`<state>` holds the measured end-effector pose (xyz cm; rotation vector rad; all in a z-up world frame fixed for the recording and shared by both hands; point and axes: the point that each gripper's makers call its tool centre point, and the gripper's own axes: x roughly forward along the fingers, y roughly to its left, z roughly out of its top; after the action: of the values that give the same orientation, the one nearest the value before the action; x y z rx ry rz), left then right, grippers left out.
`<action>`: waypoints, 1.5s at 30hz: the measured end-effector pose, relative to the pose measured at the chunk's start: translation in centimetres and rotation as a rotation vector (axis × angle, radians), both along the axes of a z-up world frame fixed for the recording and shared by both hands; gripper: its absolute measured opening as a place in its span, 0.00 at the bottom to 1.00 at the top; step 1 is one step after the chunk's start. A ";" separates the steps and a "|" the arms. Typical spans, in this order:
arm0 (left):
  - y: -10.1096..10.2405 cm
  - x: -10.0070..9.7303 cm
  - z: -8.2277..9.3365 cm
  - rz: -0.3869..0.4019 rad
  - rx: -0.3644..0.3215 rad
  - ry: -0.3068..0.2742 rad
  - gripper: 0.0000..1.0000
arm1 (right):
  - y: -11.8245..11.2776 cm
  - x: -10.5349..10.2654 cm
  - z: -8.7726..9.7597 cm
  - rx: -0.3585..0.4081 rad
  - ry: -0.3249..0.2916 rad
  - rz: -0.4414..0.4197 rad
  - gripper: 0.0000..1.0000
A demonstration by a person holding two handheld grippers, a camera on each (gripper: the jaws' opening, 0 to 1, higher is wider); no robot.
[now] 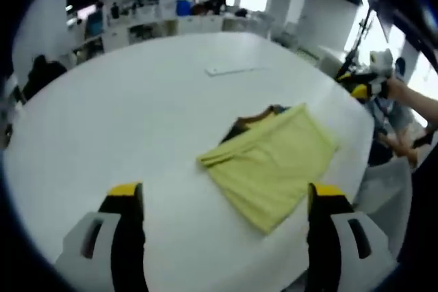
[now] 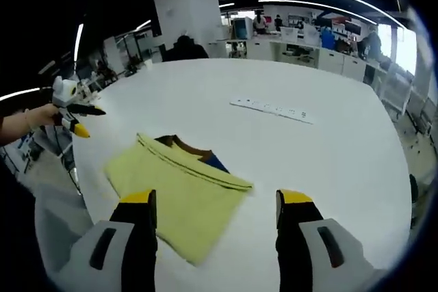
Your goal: Fold the garment on the visible template until the final outline fits inside the template.
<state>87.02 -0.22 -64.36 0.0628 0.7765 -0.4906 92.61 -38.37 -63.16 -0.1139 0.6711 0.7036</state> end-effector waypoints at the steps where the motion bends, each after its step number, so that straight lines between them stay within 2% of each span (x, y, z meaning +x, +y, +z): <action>1: 0.0 -0.4 0.5 0.000 -0.002 -0.010 0.98 | 0.0 -0.5 0.4 0.002 -0.006 -0.002 0.75; 14: 0.5 -5.3 4.9 0.057 -0.054 -0.103 0.99 | -0.1 -7.3 5.1 0.039 -0.088 -0.038 0.91; 22: 1.4 -8.1 6.5 0.118 -0.082 -0.145 0.99 | -0.8 -10.5 7.1 0.084 -0.122 -0.058 1.00; 27: 1.4 -10.2 7.3 0.117 -0.070 -0.147 0.99 | -2.2 -11.4 7.1 0.093 -0.127 -0.075 1.00; 31: 1.7 -11.4 8.2 0.138 -0.067 -0.164 0.99 | -2.9 -12.6 6.9 0.104 -0.119 -0.107 1.00; 36: 1.7 -12.6 8.5 0.140 -0.064 -0.165 0.99 | -3.6 -13.8 6.9 0.127 -0.119 -0.143 1.00; 45: 1.3 -12.8 8.3 0.147 -0.070 -0.158 0.99 | -4.5 -14.6 7.0 0.133 -0.117 -0.174 1.00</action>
<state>74.20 1.12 -56.05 -0.0209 0.6038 -0.3683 78.06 -42.84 -56.19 0.0255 0.5135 0.5674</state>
